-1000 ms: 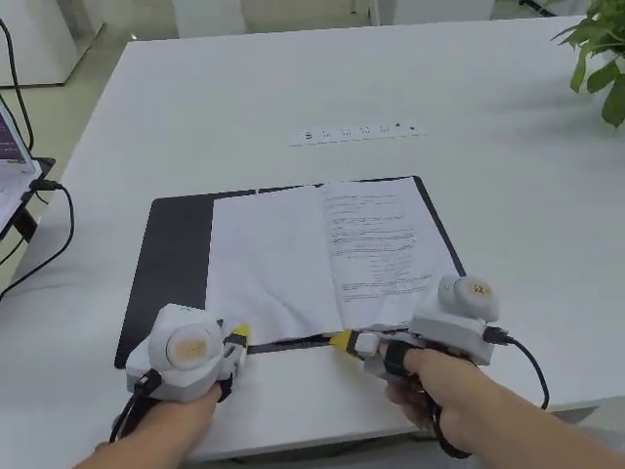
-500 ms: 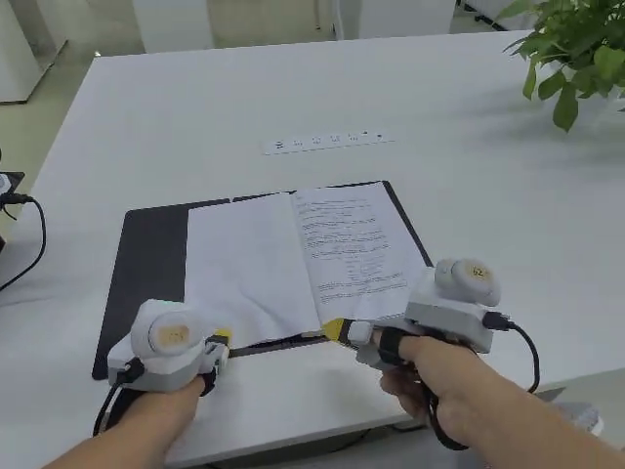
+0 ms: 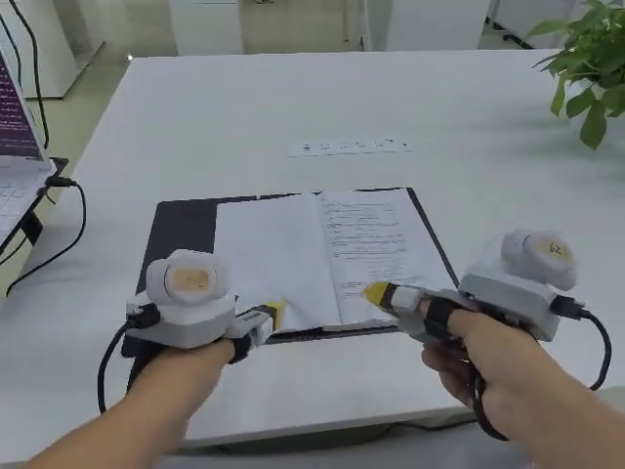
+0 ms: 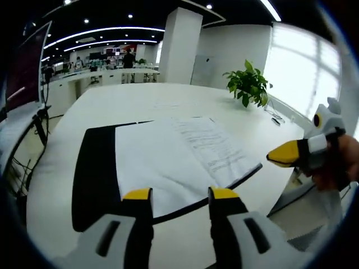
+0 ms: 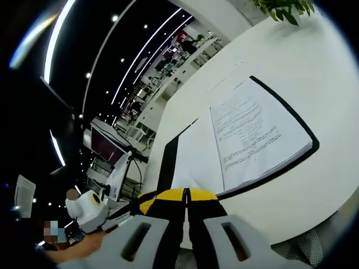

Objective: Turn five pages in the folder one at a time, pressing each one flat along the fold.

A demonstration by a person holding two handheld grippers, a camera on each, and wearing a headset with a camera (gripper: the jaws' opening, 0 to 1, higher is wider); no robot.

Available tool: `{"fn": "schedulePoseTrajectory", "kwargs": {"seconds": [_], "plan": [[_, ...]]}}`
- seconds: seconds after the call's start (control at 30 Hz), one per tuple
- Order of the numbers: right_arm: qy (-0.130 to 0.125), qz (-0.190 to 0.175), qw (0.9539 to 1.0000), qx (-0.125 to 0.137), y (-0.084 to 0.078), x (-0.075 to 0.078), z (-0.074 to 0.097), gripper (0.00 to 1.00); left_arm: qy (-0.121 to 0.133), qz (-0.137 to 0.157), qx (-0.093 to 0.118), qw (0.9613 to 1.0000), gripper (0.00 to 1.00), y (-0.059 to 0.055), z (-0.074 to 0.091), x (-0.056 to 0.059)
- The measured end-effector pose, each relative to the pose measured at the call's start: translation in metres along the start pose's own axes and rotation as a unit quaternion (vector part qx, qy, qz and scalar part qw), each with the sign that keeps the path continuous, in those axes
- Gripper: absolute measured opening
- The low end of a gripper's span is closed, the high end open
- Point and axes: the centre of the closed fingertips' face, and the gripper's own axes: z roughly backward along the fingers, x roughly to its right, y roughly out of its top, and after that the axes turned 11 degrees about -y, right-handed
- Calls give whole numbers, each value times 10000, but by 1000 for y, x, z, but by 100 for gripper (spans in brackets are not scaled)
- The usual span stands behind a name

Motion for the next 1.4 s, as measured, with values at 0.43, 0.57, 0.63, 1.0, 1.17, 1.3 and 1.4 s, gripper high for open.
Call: {"fn": "schedulePoseTrajectory", "kwargs": {"seconds": [0.43,0.57,0.63,1.0,1.17,1.3,1.4], "plan": [[-954,1413,9841,501,34,16,51,19,178,-37,487,9986,57,41,54,22],[-1232,1531,9770,829,53,28,69,34,300,-199,649,9972,64,50,66,14],[-1365,1639,9712,1066,66,34,77,40,345,-255,733,9964,67,55,73,9],[-2091,2234,9411,1440,93,70,105,75,677,-161,751,9947,87,54,95,-25],[-2031,2256,9416,1462,95,76,107,90,819,-304,774,9932,97,57,103,-35],[-1908,2317,9427,1458,95,73,105,100,843,-337,722,9933,99,56,104,-39],[-1902,2361,9425,1408,95,72,101,100,929,-390,739,9922,99,57,107,-43]]}}
